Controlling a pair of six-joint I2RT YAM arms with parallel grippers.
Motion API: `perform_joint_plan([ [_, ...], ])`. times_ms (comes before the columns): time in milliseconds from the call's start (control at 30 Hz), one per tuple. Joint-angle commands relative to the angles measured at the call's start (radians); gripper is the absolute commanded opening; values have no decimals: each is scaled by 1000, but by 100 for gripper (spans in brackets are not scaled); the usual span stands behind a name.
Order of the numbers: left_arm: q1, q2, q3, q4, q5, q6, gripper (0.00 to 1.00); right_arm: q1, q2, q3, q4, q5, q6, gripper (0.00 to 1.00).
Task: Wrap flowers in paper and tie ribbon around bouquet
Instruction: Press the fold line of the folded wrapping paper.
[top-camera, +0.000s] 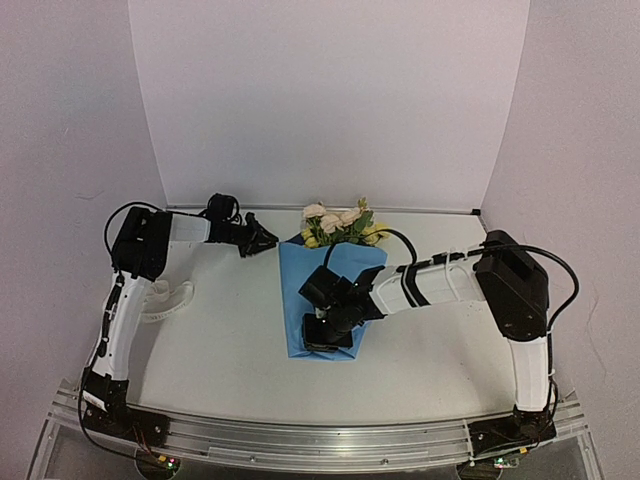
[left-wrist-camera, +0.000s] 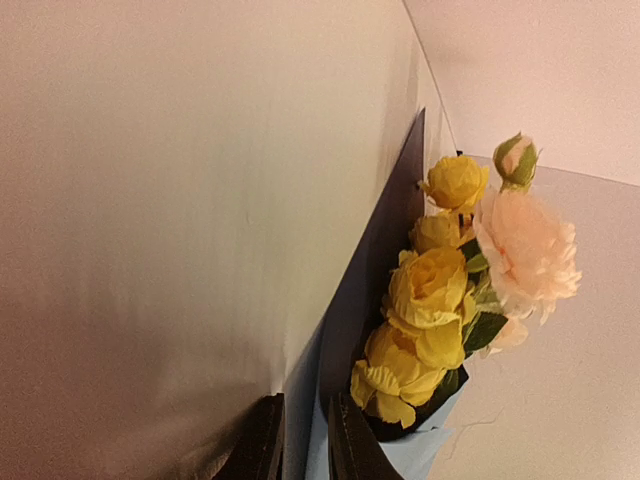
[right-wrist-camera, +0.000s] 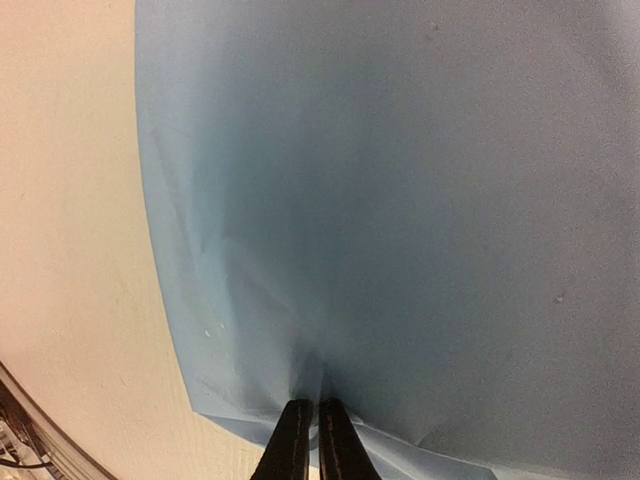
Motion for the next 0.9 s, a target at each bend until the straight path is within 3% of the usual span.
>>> perform_joint_plan([
  [0, 20, 11, 126, -52, 44, 21, 18, -17, 2, 5, -67, -23, -21, 6],
  [100, 27, -51, 121, -68, 44, 52, 20, -48, -60, 24, -86, -38, -30, 13],
  [233, 33, -181, 21, -83, 18, 91, 23, -87, -169, 24, -103, -36, -43, 29],
  [433, 27, -427, -327, 37, 0, 60, 25, -135, -291, -89, -103, 7, -35, 41],
  [700, -5, -670, -665, 85, -23, 79, 24, -193, -249, -198, -18, -13, -13, 25],
  [867, -17, -763, -812, 84, -72, 69, 24, -208, -188, -230, 55, -35, -9, 20],
])
